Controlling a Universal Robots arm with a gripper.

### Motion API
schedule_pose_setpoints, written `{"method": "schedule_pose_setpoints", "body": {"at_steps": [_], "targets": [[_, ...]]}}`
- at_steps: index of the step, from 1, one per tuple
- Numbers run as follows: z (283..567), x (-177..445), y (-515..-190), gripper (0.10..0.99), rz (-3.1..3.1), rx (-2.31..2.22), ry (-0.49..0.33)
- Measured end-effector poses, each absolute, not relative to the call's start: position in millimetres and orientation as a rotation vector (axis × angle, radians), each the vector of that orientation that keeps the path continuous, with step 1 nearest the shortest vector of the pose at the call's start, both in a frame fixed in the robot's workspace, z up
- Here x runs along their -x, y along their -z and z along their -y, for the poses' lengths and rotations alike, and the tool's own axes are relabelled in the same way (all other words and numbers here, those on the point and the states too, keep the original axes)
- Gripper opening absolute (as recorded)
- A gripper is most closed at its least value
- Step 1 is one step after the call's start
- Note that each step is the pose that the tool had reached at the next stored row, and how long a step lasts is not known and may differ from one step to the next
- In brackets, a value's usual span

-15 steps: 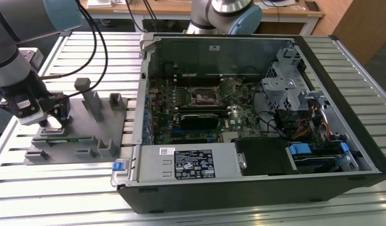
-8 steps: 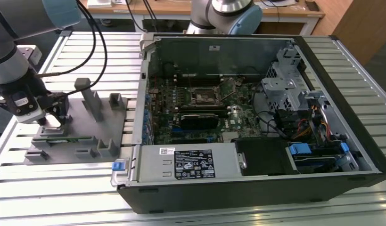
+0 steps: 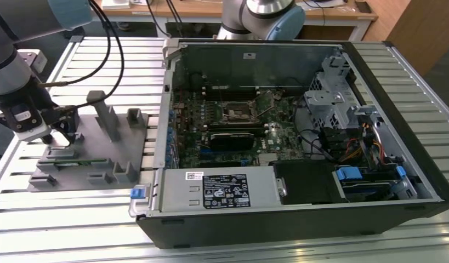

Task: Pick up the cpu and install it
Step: 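Pick up the cpu and move it towards the insertion slot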

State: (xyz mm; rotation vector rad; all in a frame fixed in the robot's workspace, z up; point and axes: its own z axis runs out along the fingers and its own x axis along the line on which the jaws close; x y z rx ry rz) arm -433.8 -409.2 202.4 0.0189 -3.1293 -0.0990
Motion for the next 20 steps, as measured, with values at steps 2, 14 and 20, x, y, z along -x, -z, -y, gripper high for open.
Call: {"method": "schedule_pose_setpoints", "body": {"at_steps": [2, 14, 20], "targets": [[409.3, 433.8, -203.9, 0.525, 3.129, -0.019, 0.099], [409.3, 433.8, -211.4, 0.525, 3.129, -0.019, 0.099], [409.3, 433.8, -211.9, 0.525, 3.129, -0.022, 0.100]]}}
